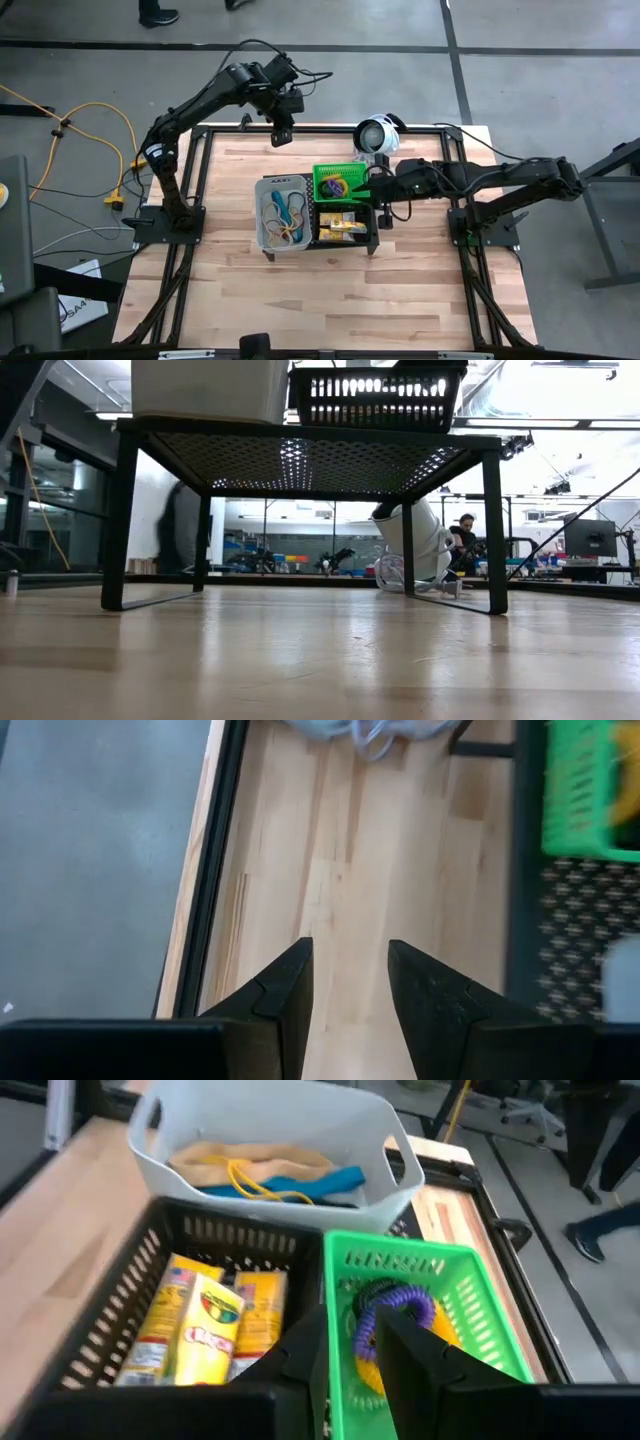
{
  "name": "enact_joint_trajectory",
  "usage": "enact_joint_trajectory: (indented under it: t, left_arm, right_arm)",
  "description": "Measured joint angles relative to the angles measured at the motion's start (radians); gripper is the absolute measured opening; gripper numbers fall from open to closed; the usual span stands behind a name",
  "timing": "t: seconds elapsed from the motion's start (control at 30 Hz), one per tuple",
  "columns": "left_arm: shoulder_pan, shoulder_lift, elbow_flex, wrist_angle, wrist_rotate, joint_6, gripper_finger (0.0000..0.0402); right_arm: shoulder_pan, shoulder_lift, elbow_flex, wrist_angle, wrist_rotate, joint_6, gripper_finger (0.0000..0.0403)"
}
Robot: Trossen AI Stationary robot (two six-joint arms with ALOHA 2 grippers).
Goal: Pick & Place Office Desk Supplies
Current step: Return to Home Position
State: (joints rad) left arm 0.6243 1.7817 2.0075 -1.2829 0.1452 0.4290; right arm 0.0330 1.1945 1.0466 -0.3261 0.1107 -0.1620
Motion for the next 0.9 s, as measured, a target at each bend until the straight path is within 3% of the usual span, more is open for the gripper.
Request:
enact_joint_trajectory:
  t: [0.27, 0.5, 0.9]
  left_arm:
    - [-0.017, -0.096, 0.0, -0.003, 0.081, -0.035, 0.0126]
    - [-0.062, -0.161, 0.001, -0.006, 0.081, -0.094, 0.0126]
    - [-0.19, -0.191, 0.001, -0.084, 0.082, -0.19, 0.0126]
  right_arm:
    - [0.0, -0.015, 0.0, 0.031, -0.013, 0.003, 0.0073]
    - [-0.022, -0.09, 0.0, 0.021, -0.028, 0.01, 0.0073]
    - [-0.065, -0.367, 0.0, -0.26, -0.05, 0.155, 0.0073]
